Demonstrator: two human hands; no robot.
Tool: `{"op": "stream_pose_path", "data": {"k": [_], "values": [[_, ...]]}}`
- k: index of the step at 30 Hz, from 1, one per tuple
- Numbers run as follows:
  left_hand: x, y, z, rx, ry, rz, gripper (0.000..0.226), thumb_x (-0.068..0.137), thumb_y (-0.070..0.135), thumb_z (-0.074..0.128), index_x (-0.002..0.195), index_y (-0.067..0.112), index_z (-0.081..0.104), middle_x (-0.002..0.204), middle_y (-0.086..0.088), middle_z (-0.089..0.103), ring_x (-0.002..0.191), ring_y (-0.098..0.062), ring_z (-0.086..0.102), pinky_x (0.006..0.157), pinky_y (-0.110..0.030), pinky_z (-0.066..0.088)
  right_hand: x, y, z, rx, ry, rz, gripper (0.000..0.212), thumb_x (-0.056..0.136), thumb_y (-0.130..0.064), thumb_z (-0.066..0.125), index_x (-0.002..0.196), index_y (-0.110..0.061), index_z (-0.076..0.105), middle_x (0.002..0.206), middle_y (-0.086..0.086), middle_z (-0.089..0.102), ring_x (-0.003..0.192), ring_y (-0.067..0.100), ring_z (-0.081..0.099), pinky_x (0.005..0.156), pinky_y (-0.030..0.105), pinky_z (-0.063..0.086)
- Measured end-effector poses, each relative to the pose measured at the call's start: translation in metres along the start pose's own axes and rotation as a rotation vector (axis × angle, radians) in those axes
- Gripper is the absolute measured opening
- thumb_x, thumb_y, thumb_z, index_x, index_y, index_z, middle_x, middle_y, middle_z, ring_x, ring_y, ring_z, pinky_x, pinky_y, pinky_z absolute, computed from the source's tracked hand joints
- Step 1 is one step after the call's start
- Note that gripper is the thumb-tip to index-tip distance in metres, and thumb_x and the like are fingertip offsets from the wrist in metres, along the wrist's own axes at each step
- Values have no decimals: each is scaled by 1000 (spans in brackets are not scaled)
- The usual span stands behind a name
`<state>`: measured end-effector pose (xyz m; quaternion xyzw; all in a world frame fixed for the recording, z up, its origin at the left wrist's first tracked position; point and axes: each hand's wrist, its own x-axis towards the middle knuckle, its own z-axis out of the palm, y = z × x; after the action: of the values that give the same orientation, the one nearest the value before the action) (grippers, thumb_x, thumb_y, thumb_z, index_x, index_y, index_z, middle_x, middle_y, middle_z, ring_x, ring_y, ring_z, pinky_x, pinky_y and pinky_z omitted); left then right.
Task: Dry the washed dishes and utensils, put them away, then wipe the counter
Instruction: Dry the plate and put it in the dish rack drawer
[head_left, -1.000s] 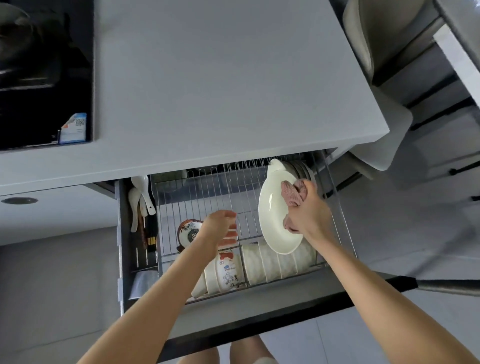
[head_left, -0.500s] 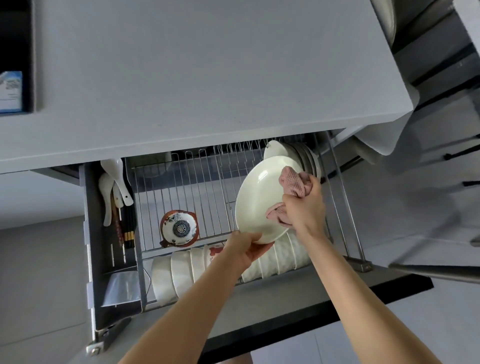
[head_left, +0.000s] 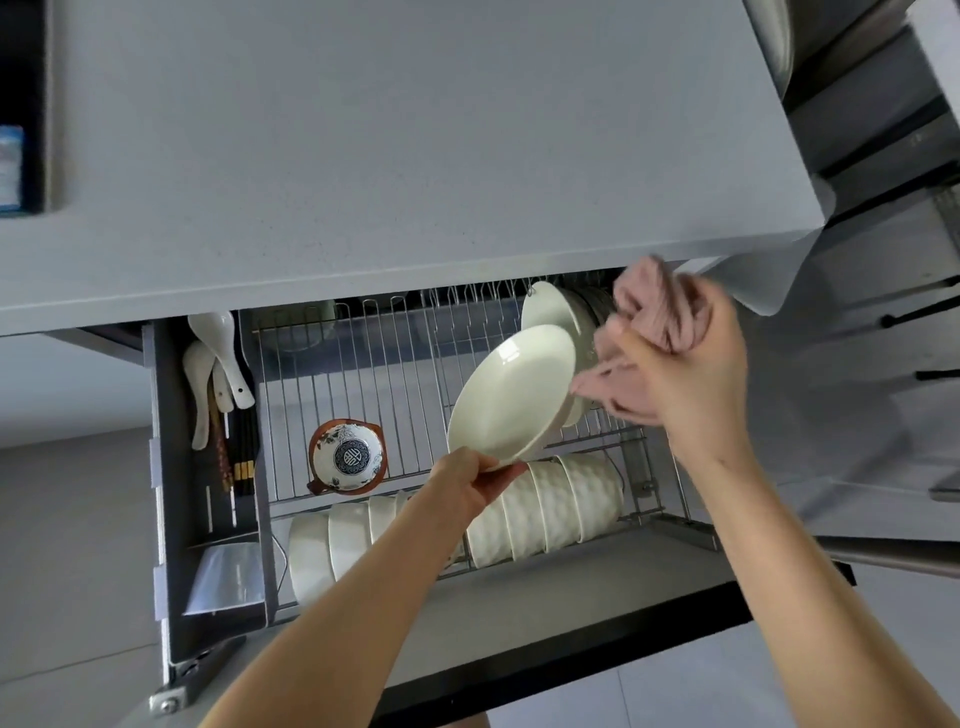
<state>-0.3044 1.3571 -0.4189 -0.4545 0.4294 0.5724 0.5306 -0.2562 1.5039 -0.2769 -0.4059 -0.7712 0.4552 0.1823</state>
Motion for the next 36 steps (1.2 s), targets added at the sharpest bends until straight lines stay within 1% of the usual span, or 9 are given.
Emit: {"op": "stream_pose_path", "data": {"k": [4,7,11,17,20,24,28,31,36], "values": [[-1,1,-2,-19,31,-1,53,85,-23,33,135,-7,36,113,-30,50,111,-47,55,50,-40,57,61,-38,13,-30,-40,-224,72,70,-34,81,130,-16,45,120,-22,52,111,-10,51,96,9,40],[-1,3,-1,-15,57,16,54,84,-24,34,134,-6,37,119,-30,50,109,-47,55,71,-46,54,106,-43,39,-251,-190,-304,103,61,-61,72,144,-14,32,135,0,50,122,13,50,104,36,42],[-3,5,3,-55,63,-6,51,86,-22,34,135,-6,35,118,-32,50,111,-47,56,58,-44,58,127,-47,50,-759,-118,-361,120,60,-81,60,153,-27,7,153,15,30,139,35,29,112,58,20],[-3,3,12,-143,-4,-70,45,89,-19,33,134,-12,35,106,-31,51,80,-42,64,30,-37,48,33,-15,28,-558,488,-530,57,93,-51,49,127,-6,57,118,13,64,103,32,61,81,34,43],[-3,3,18,-177,-31,-90,41,90,-18,32,130,-16,37,92,-31,54,43,-39,62,29,-32,47,-17,31,45,-619,97,-141,71,88,-61,47,136,-8,46,105,9,68,89,26,67,65,25,41],[-13,1,23,-120,-74,-112,18,92,-16,32,100,-19,48,76,-30,56,59,-38,59,30,-31,48,-24,58,67,-523,-291,235,85,90,-43,56,153,-16,5,101,8,69,85,26,66,63,30,48],[-10,-3,25,36,-119,-117,15,94,-9,42,83,-13,53,53,-21,62,49,-29,63,40,-30,54,-20,65,82,-556,-211,195,73,93,-13,46,153,-18,5,77,10,63,69,26,63,62,43,54],[2,-8,24,484,-96,-37,35,99,24,47,117,-6,49,90,-21,60,74,-31,63,64,-38,57,-7,65,80,-750,-156,112,67,95,-12,44,152,-16,10,87,13,63,71,25,55,59,33,41],[5,23,33,585,-35,255,20,100,29,42,104,11,52,96,-7,53,85,-23,53,79,-35,48,14,61,84,-1057,-278,-24,68,95,-10,44,151,-10,6,102,20,64,78,30,59,61,31,34]]}}
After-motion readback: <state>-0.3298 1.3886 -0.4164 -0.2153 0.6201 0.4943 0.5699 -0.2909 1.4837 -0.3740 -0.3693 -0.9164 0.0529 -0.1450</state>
